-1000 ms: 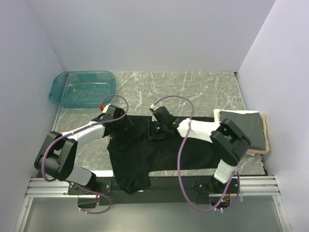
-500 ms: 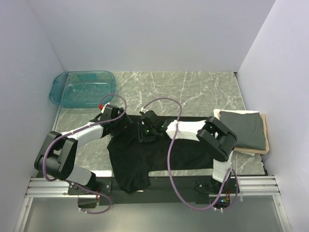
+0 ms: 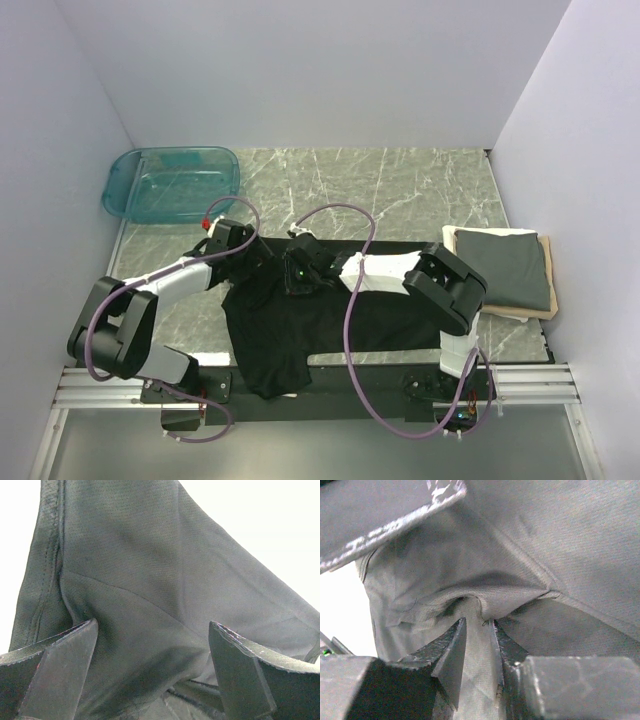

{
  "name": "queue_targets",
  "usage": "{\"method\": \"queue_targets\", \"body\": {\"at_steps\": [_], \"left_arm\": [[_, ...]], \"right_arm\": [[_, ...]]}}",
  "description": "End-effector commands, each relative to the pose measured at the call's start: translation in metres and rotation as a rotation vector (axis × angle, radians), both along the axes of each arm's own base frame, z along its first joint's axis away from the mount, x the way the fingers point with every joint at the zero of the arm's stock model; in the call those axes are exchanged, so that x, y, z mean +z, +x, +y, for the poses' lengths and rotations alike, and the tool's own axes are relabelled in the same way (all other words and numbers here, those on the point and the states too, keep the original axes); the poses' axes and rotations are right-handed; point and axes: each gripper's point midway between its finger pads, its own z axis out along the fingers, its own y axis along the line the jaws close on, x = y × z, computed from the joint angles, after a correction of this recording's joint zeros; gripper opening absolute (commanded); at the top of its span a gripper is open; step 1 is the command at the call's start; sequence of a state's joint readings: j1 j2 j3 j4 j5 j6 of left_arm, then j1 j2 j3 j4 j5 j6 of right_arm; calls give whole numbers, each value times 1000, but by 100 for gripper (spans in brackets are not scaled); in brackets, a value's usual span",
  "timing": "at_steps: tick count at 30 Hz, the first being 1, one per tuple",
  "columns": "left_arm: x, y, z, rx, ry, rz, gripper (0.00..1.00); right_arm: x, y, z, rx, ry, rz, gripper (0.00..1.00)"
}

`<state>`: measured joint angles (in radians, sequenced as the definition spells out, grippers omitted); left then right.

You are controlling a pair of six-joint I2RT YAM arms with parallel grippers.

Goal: Fold and stack the t-shirts
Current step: Fold the tshirt

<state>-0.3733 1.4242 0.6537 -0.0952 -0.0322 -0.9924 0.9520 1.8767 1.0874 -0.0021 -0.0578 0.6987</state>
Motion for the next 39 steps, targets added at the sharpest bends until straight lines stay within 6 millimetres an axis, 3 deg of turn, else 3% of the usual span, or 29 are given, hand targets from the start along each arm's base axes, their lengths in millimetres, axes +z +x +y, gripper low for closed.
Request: {"method": "queue_targets", "body": {"at_steps": [1, 4, 10, 17, 27, 37, 39], "left_arm": [[-25, -32, 16, 20, 61, 127, 99], [-25, -34, 18, 25, 66, 128, 99], [-26, -35, 20, 32, 69, 130, 99], [-27, -36, 24, 46, 88, 133, 99], [-32, -39, 32, 65, 127, 152, 99], [-27, -38, 36, 70, 154, 151, 99], [-27, -41, 38, 60, 165, 161, 99]], "right_arm": [[10, 15, 14, -47, 30, -50, 31], [9, 15, 15, -50, 30, -44, 25], [13, 14, 14, -59, 26, -54, 0], [23, 0, -1, -50, -21, -22, 0], [16, -31, -25, -3, -99, 85, 0], [26, -40, -56, 1, -186, 65, 0], [29, -52, -51, 51, -141, 98, 16]]}}
